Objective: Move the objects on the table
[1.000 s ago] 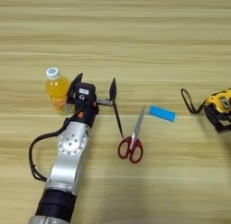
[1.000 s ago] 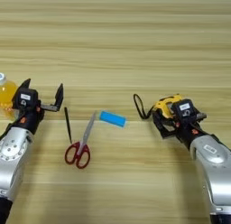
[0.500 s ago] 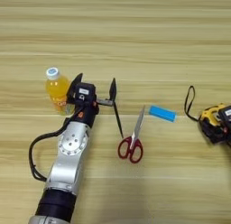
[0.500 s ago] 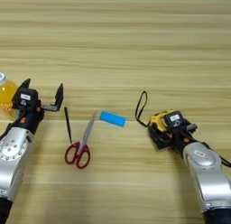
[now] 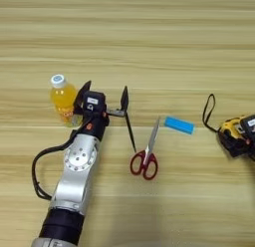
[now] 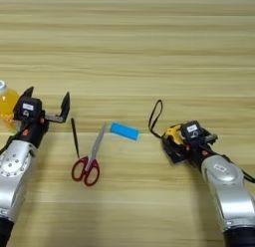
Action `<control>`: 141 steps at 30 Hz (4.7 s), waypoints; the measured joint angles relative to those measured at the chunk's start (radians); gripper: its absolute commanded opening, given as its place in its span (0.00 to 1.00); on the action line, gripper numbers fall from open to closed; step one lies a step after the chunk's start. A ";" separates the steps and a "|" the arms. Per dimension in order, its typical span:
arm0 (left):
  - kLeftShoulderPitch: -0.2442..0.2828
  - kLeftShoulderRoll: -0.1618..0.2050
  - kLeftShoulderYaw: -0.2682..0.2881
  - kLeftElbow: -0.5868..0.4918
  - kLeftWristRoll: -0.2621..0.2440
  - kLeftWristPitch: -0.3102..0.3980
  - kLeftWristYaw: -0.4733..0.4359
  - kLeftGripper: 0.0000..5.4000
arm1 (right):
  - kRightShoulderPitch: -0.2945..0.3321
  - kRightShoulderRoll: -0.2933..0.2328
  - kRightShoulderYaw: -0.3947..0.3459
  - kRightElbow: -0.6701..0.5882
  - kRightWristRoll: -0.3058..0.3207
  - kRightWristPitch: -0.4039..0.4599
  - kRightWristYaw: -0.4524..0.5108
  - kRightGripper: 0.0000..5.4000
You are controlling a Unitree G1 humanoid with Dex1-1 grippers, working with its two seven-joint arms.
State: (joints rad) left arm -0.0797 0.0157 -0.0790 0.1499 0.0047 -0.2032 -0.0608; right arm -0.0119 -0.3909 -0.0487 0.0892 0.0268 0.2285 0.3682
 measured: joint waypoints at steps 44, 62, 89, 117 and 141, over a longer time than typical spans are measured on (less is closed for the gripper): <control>-0.012 -0.005 -0.003 0.009 0.018 0.000 0.003 1.00 | -0.029 0.073 0.240 -0.063 -0.080 -0.172 0.082 1.00; -0.012 -0.011 -0.005 0.009 0.027 0.000 0.003 1.00 | -0.083 0.100 0.272 0.093 -0.102 -0.179 0.074 1.00; -0.010 -0.012 -0.007 -0.002 0.028 0.001 0.003 1.00 | -0.173 0.142 0.198 0.196 0.036 0.001 0.145 1.00; -0.009 -0.023 -0.006 -0.004 0.028 0.003 0.004 1.00 | -0.144 0.122 0.190 0.148 0.035 0.026 0.135 0.46; -0.002 -0.023 -0.004 -0.023 0.029 0.014 0.004 1.00 | -0.088 0.118 0.178 0.043 0.054 0.096 0.125 0.26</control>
State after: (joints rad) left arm -0.0822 -0.0068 -0.0833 0.1270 0.0334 -0.1888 -0.0565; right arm -0.1003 -0.2734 0.1296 0.1322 0.0804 0.3243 0.4937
